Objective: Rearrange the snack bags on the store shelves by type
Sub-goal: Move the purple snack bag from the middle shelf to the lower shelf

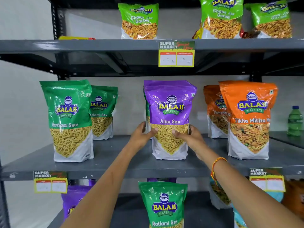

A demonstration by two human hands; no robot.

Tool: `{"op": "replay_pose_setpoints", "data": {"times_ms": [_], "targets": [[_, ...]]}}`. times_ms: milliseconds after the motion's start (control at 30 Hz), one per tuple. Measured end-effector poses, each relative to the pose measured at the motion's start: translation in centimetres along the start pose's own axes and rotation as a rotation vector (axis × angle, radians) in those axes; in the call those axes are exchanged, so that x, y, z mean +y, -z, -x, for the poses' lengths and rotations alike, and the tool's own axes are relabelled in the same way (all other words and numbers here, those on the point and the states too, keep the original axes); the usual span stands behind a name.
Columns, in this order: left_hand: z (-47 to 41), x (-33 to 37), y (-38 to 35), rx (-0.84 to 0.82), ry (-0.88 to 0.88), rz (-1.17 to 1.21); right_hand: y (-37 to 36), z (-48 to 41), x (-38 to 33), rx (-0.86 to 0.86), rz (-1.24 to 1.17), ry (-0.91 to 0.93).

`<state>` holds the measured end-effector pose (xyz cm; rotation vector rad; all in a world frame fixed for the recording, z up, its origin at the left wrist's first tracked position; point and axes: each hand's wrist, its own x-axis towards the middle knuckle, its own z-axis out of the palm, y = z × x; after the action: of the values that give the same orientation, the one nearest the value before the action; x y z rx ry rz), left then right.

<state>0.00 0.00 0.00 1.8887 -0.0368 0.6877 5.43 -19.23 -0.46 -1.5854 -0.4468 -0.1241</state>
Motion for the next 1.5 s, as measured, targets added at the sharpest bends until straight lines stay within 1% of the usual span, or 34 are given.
{"op": "replay_pose_setpoints", "data": {"times_ms": [100,133,167,300,433,600,800,867,1000,1100,1233,1333,1400,1500], "targets": [[-0.1,0.0,-0.7,-0.090,-0.021,0.135,-0.3,0.1,0.2,0.023,-0.030,0.044],[-0.2,0.0,-1.0,-0.089,-0.014,0.181,-0.2,0.0,0.2,0.040,-0.046,0.050],[-0.2,-0.2,-1.2,-0.070,-0.015,0.213,-0.2,-0.1,0.3,0.048,-0.073,0.056],[0.0,-0.2,-1.7,0.016,-0.065,0.217,0.0,0.3,0.2,0.048,-0.114,0.089],[1.4,1.0,-1.3,0.038,-0.087,0.239,0.0,1.6,-0.2,0.050,-0.166,0.125],[6.2,3.0,0.5,0.098,-0.136,0.253,-0.4,5.6,-2.0,-0.008,-0.225,0.230],[15.6,4.0,2.7,0.207,-0.139,0.247,-1.4,12.7,-1.5,-0.105,-0.241,0.299],[18.7,4.1,2.8,0.249,-0.131,0.237,-1.7,14.9,-0.7,-0.138,-0.260,0.288],[24.5,3.0,2.9,0.319,-0.072,0.206,-2.1,19.3,2.1,-0.263,-0.318,0.225],[28.4,0.6,2.8,0.352,0.000,0.160,-2.8,21.8,5.3,-0.320,-0.328,0.136],[32.4,-4.4,2.4,0.415,0.142,0.133,-4.3,24.2,10.3,-0.376,-0.328,0.040],[34.0,-8.4,2.1,0.426,0.233,0.170,-5.9,25.2,14.3,-0.417,-0.290,-0.024],[34.0,-11.1,2.2,0.436,0.300,0.194,-7.3,25.0,16.7,-0.406,-0.264,-0.079],[32.7,-15.3,2.4,0.408,0.380,0.194,-9.8,23.8,20.0,-0.366,-0.210,-0.147]]}}
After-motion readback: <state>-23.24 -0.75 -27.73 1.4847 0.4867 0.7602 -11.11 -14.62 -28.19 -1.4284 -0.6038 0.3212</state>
